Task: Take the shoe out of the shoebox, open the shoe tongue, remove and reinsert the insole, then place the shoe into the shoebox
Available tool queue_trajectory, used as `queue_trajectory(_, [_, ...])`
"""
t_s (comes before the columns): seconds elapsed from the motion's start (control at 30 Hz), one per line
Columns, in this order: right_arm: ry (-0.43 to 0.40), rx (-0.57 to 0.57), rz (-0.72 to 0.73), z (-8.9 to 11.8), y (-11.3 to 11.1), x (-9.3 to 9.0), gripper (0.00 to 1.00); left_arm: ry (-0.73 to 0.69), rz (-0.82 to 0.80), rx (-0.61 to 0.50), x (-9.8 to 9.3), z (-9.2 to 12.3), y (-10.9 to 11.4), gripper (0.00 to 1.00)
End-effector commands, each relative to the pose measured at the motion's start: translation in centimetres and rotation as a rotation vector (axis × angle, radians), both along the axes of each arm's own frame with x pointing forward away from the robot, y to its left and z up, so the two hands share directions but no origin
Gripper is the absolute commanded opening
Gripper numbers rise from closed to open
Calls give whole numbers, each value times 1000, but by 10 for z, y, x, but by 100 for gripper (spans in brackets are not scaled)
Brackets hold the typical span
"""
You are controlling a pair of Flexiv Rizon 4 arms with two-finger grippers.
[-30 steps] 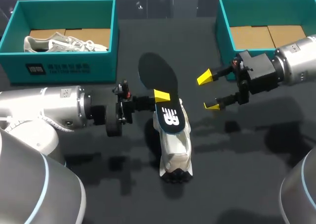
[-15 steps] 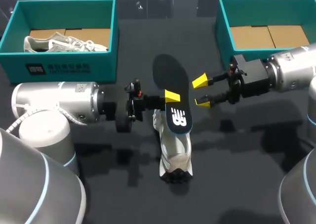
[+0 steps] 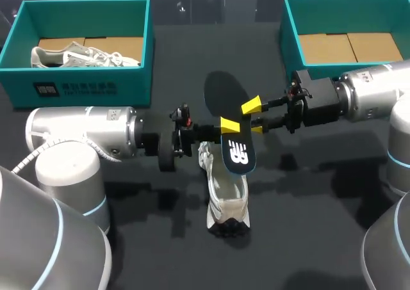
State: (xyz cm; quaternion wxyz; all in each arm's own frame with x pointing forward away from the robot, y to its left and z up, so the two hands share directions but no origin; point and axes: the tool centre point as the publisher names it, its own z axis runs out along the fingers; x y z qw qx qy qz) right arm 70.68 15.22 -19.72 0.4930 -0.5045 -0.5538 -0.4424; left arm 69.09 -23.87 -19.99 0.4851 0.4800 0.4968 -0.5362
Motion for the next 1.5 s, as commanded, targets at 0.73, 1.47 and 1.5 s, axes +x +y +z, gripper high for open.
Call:
queue_trajectory(0.73, [-20, 72, -7, -4, 20, 6, 0, 8, 26, 0, 9, -9, -15, 0])
queue_trajectory(1.47, [4, 100, -55, -17, 18, -5, 0, -9, 203, 317, 16, 14, 92, 100])
queue_trajectory(1.5, [7, 101, -59, -19, 18, -5, 0, -66, 237, 360, 21, 13, 100, 100])
